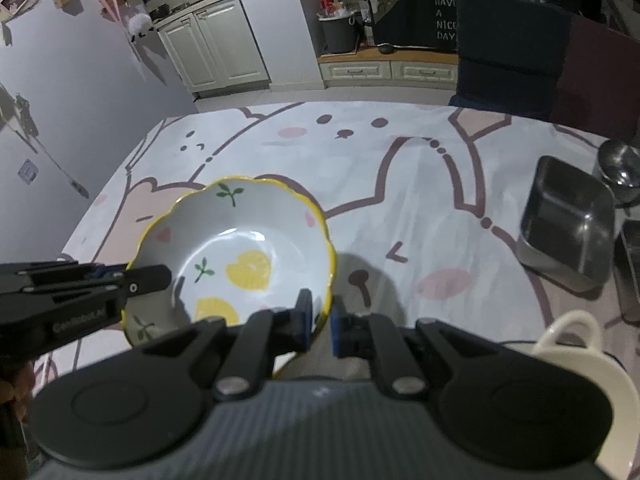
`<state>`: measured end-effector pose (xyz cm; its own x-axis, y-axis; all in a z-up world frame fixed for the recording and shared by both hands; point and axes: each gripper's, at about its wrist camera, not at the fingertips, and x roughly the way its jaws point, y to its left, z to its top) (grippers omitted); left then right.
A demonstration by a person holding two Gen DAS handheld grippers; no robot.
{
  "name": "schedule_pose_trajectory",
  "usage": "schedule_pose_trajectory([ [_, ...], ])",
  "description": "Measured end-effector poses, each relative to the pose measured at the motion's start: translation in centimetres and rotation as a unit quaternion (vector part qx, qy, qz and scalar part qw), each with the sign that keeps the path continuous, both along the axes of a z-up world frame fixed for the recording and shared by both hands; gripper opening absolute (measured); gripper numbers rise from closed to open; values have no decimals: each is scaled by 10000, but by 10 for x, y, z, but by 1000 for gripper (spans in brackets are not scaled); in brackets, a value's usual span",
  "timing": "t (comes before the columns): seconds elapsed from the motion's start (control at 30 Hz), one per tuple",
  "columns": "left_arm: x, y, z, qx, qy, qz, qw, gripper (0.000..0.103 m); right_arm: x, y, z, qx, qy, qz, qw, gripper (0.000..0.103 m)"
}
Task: Organize plates and bowls
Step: 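Lift the floral bowl with both grippers and carry it to the cream bowl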
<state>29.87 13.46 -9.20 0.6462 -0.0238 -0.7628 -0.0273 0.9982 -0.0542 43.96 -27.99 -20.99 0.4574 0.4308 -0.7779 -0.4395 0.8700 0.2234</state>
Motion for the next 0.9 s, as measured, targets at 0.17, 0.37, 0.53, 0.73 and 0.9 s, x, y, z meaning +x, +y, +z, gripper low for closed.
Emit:
schedule_pose_trajectory([
  [0.17, -10, -14, 11, 17, -80, -97, 9999, 11, -14, -13, 11, 10, -73, -57, 10000, 11],
  [0.37, -19, -38, 20, 72, -141, -271, 9995, 11, -28, -35, 22, 14, -107, -182, 9998, 11],
  [0.53, -24, -61, 24, 85, -174, -449, 9988, 11, -38, -55, 29, -4, -120, -315, 9994, 11],
  [0.73, -29, -89, 28, 51, -229, -650, 9976, 11, -50, -86, 37, 14, -162, -495, 9986, 11],
  [0.9, -29, -114, 27, 55, -217, -884, 9958, 11, -58, -114, 39, 9, -173, -674, 9976, 11],
])
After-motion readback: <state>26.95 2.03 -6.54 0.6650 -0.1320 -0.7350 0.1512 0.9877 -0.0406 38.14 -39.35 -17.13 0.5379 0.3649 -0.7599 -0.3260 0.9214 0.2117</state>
